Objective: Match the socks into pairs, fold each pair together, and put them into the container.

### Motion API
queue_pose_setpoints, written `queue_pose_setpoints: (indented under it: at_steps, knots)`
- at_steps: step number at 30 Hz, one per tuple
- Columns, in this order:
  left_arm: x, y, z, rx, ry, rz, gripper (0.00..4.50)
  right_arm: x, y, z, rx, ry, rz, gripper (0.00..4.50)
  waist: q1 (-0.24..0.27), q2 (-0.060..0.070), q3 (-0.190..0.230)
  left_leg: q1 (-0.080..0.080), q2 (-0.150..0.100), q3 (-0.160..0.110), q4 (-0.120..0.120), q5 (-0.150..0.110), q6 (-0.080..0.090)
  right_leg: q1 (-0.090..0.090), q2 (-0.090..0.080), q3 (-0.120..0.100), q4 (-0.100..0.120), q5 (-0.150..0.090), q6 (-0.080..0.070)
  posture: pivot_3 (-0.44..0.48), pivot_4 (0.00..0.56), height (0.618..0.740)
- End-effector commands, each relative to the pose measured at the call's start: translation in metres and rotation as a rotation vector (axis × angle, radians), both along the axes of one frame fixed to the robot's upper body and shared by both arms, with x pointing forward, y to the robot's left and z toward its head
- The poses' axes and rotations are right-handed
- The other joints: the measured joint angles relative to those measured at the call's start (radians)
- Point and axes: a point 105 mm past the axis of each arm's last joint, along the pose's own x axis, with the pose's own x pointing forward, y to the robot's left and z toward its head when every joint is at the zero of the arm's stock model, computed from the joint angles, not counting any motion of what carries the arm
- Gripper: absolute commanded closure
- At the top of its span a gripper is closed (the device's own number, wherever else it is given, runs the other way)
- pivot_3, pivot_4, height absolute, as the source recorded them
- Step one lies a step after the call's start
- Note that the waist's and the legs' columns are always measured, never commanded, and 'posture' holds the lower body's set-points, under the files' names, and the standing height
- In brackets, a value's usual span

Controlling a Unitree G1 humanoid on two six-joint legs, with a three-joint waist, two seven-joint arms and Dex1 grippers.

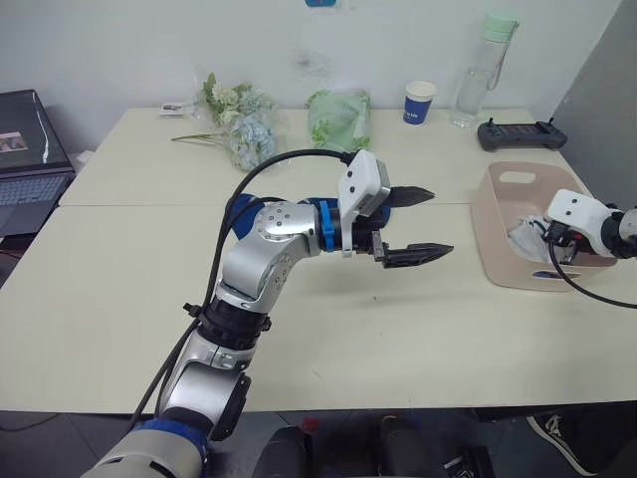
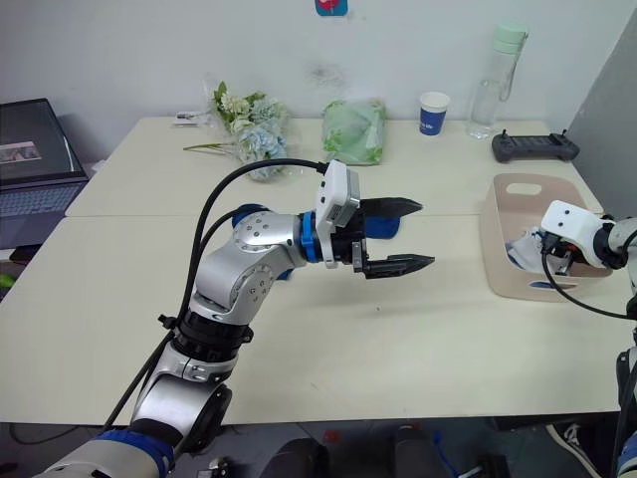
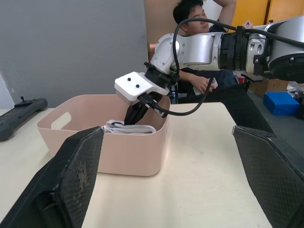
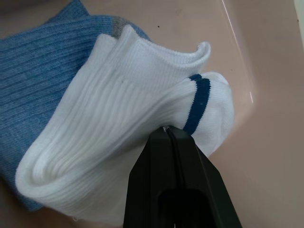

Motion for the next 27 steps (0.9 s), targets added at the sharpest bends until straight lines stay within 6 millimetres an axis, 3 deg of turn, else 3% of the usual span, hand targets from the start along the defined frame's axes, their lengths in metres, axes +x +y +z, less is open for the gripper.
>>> queue_pose_setpoints:
  at_steps: [1, 8, 12, 15, 19, 23, 25, 27]
  knots:
    - [-0.005, -0.004, 0.012, -0.011, -0.057, -0.032, 0.00, 0.000, 0.009, 0.000, 0.035, -0.015, 0.029, 4.48, 0.000, 0.000, 0.000, 0.000, 0.000, 0.000, 0.000, 0.000, 0.000, 0.000, 0.000, 0.000, 0.000, 0.000, 0.000, 0.000, 0.150, 0.740]
    - [-0.002, -0.001, 0.010, 0.003, -0.066, -0.015, 0.00, 0.000, 0.011, -0.010, 0.041, -0.013, 0.021, 4.48, 0.000, 0.000, 0.000, 0.000, 0.000, 0.000, 0.000, 0.000, 0.000, 0.000, 0.000, 0.000, 0.000, 0.000, 0.000, 0.000, 0.150, 0.740]
    - [-0.001, 0.001, 0.008, 0.012, -0.070, -0.005, 0.00, 0.001, 0.008, -0.002, 0.023, -0.045, 0.016, 4.48, 0.000, 0.000, 0.000, 0.000, 0.000, 0.000, 0.000, 0.000, 0.000, 0.000, 0.000, 0.000, 0.000, 0.000, 0.000, 0.000, 0.150, 0.740]
    - [0.002, 0.003, 0.009, 0.015, -0.075, 0.012, 0.00, 0.005, 0.001, 0.027, -0.049, -0.138, 0.022, 4.48, 0.000, 0.000, 0.000, 0.000, 0.000, 0.000, 0.000, 0.000, 0.000, 0.000, 0.000, 0.000, 0.000, 0.000, 0.000, 0.000, 0.150, 0.740]
    - [0.011, 0.013, 0.008, 0.021, -0.083, 0.063, 0.00, 0.009, 0.004, 0.080, -0.102, -0.281, 0.049, 4.48, -0.002, 0.002, 0.000, 0.000, 0.000, 0.001, 0.000, 0.000, 0.000, 0.000, 0.000, 0.001, 0.000, 0.000, 0.000, 0.000, 0.150, 0.740]
    - [0.021, 0.030, 0.006, 0.015, -0.086, 0.140, 0.00, 0.013, 0.032, 0.127, -0.013, -0.469, 0.098, 3.55, -0.005, 0.002, 0.000, 0.001, 0.001, 0.000, 0.000, 0.000, 0.000, 0.000, 0.001, 0.001, 0.001, 0.000, 0.000, 0.000, 0.150, 0.740]
    - [0.024, 0.035, 0.004, 0.015, -0.086, 0.167, 0.00, 0.012, 0.043, 0.134, 0.052, -0.507, 0.108, 2.85, -0.004, 0.002, 0.000, 0.000, 0.001, 0.000, 0.000, 0.000, 0.000, 0.000, 0.001, 0.000, 0.001, 0.000, 0.000, 0.000, 0.150, 0.740]
    - [0.034, 0.051, 0.000, 0.002, -0.083, 0.268, 0.00, 0.011, 0.075, 0.140, 0.272, -0.567, 0.125, 2.11, -0.002, 0.001, 0.000, 0.000, 0.001, -0.001, 0.000, 0.000, 0.000, 0.000, 0.001, 0.000, 0.001, 0.000, 0.000, 0.000, 0.150, 0.740]
